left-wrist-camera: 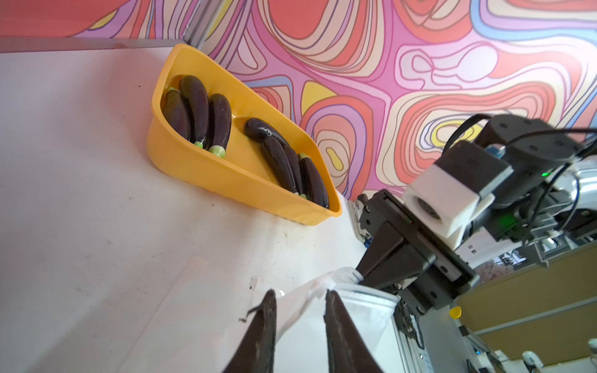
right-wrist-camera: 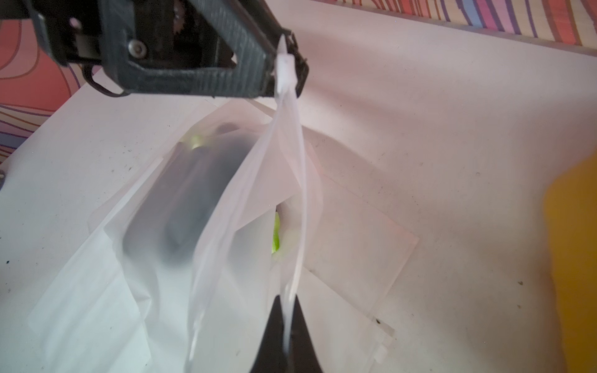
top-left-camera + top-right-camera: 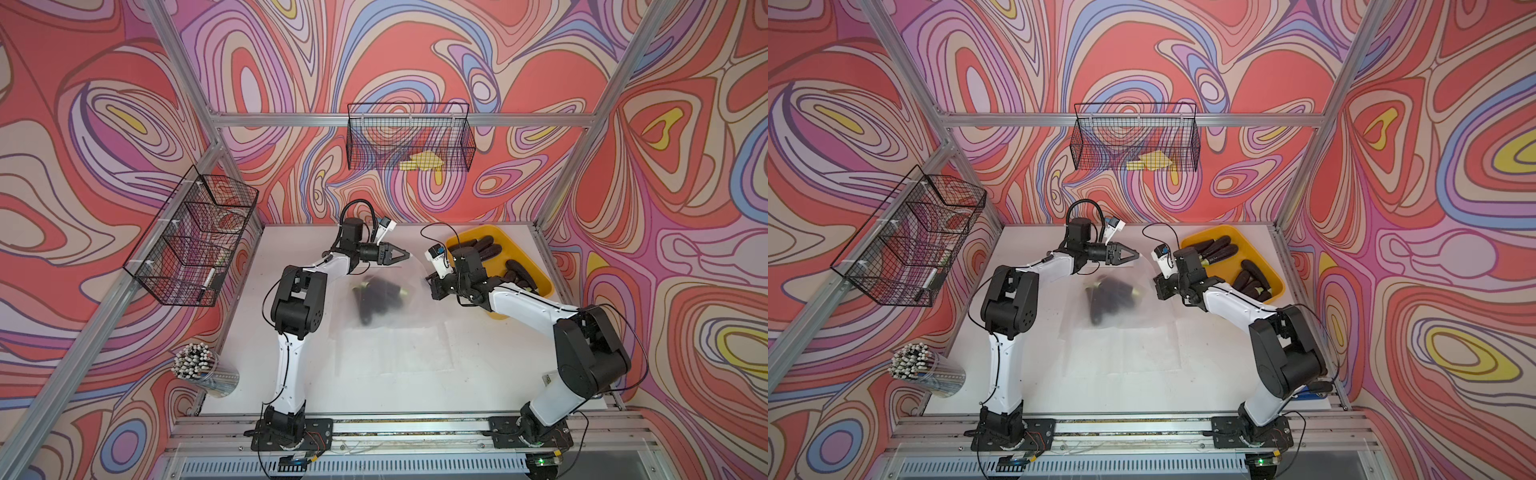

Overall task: Place the eggplant in a zip-top bag and seal the zipper
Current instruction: Adjust the zipper food storage bag in the zipper food storage bag.

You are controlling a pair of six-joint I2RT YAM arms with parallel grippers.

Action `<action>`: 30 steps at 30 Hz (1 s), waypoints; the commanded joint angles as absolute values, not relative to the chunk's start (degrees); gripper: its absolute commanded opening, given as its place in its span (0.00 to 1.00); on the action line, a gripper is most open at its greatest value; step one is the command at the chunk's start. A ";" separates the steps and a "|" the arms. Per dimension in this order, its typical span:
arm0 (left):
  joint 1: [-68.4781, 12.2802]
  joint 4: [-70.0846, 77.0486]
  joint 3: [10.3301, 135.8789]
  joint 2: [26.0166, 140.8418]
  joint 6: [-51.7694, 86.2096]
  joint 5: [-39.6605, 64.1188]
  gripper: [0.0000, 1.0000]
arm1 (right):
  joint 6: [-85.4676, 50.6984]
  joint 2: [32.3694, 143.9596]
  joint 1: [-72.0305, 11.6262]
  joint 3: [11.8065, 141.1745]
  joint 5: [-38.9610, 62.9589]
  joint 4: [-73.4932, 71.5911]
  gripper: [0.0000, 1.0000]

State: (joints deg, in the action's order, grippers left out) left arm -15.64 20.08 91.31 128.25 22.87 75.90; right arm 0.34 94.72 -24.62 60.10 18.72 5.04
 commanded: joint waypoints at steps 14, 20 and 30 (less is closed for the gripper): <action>-16.41 6.82 94.47 126.98 11.81 74.11 0.27 | 0.70 94.40 -24.76 60.64 18.19 3.14 0.01; -16.41 5.91 95.04 126.83 11.61 74.05 0.25 | 0.79 94.79 -24.74 60.65 18.13 3.10 0.01; -16.61 12.39 93.66 126.57 16.25 74.55 0.00 | 0.54 94.74 -24.78 60.62 18.19 3.20 0.01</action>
